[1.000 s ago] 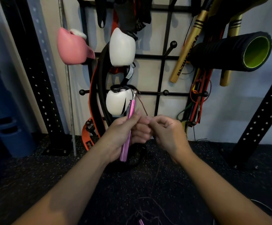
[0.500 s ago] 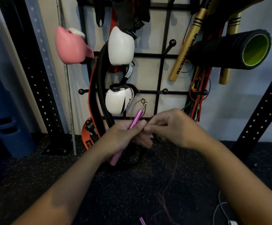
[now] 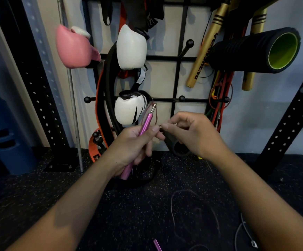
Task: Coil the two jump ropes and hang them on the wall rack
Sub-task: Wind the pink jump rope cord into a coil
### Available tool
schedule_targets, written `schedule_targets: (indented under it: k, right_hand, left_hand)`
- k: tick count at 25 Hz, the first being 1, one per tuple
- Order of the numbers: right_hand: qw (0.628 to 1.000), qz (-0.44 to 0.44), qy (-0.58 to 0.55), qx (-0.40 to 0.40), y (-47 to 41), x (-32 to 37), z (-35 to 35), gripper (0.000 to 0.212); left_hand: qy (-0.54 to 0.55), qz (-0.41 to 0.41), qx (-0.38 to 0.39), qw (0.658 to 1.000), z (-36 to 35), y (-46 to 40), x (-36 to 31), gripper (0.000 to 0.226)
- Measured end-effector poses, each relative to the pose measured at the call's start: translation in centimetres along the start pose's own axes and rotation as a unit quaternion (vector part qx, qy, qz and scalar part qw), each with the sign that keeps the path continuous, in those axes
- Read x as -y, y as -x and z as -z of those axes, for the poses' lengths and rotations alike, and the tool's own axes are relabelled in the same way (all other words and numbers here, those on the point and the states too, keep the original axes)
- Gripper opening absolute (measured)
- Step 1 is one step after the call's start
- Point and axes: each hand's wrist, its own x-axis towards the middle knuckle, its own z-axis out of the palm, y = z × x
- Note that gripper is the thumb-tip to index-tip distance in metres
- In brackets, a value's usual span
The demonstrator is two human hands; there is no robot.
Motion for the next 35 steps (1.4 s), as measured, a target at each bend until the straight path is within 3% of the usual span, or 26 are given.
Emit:
schedule_targets:
  k: [3,7,9,11,14,16,18,20,22,23,25,27,28,32,35]
  right_hand:
    - [0.999,0.012,-0.034,0.038,-0.2,-0.4,0.1,0.018]
    - [0.998,0.004,-0.059,-0.01,-0.3,-0.6,-0.1,0.013]
    - [0.995,-0.014,-0.067,-0.076,-0.3,-0.9,-0.6,0.032]
    - [0.987,-0.052,-0.121,-0.096,-0.2,-1.8,-1.2,0.041]
    - [0.967,-0.133,-0.214,0.04,0.4,-3.1,-2.1,0.032]
    - [0.962,-0.145,-0.154,0.175,1.2,-3.1,-2.9,0.035]
    - [0.944,-0.115,-0.097,0.295,1.8,-1.6,-3.7,0.034]
    - [0.934,-0.079,-0.052,0.344,1.7,0.4,-3.3,0.031]
    - [0.955,-0.017,0.02,0.295,1.2,2.2,-1.7,0.023]
    - [0.971,0.007,0.054,0.234,0.8,2.6,-0.7,0.019]
    - [0.992,0.018,0.076,0.099,0.3,2.4,0.8,0.015]
    - [0.994,0.017,0.107,-0.002,0.1,1.6,1.0,0.033]
    - [0.993,0.025,0.112,-0.015,0.1,1.3,1.0,0.036]
    - [0.998,0.044,0.003,0.042,-0.4,0.3,1.0,0.011]
    - [0.999,0.016,0.006,-0.032,-0.3,-0.4,0.6,0.013]
  left_hand:
    - [0.059,0.002,0.018,0.998,-0.1,-0.1,-0.2,0.028]
    - [0.044,0.03,0.004,0.999,-0.4,0.0,-0.7,0.034]
    - [0.044,0.057,0.046,0.996,0.1,0.1,-0.8,0.041]
    - [0.152,0.046,0.121,0.98,0.2,0.6,-1.4,0.035]
    - [0.381,-0.017,0.101,0.919,-0.3,0.6,-3.1,0.034]
    - [0.422,-0.086,0.039,0.902,0.1,-0.2,-3.4,0.036]
    - [0.335,-0.128,-0.012,0.933,0.8,-0.9,-3.1,0.036]
    - [0.104,-0.129,-0.059,0.984,1.3,-0.7,-2.2,0.033]
    - [-0.121,-0.096,-0.045,0.987,1.3,-0.1,-1.5,0.024]
    - [-0.157,-0.073,-0.026,0.985,1.1,0.1,-1.4,0.024]
    - [-0.12,-0.025,0.022,0.992,0.6,0.3,-1.4,0.036]
    - [-0.109,0.003,0.05,0.993,0.7,0.2,-1.5,0.046]
    - [-0.107,0.009,0.061,0.992,0.8,0.1,-1.5,0.044]
    - [-0.021,0.01,0.083,0.996,0.9,0.2,-1.5,0.028]
    - [-0.025,0.001,0.069,0.997,0.5,0.2,-1.2,0.031]
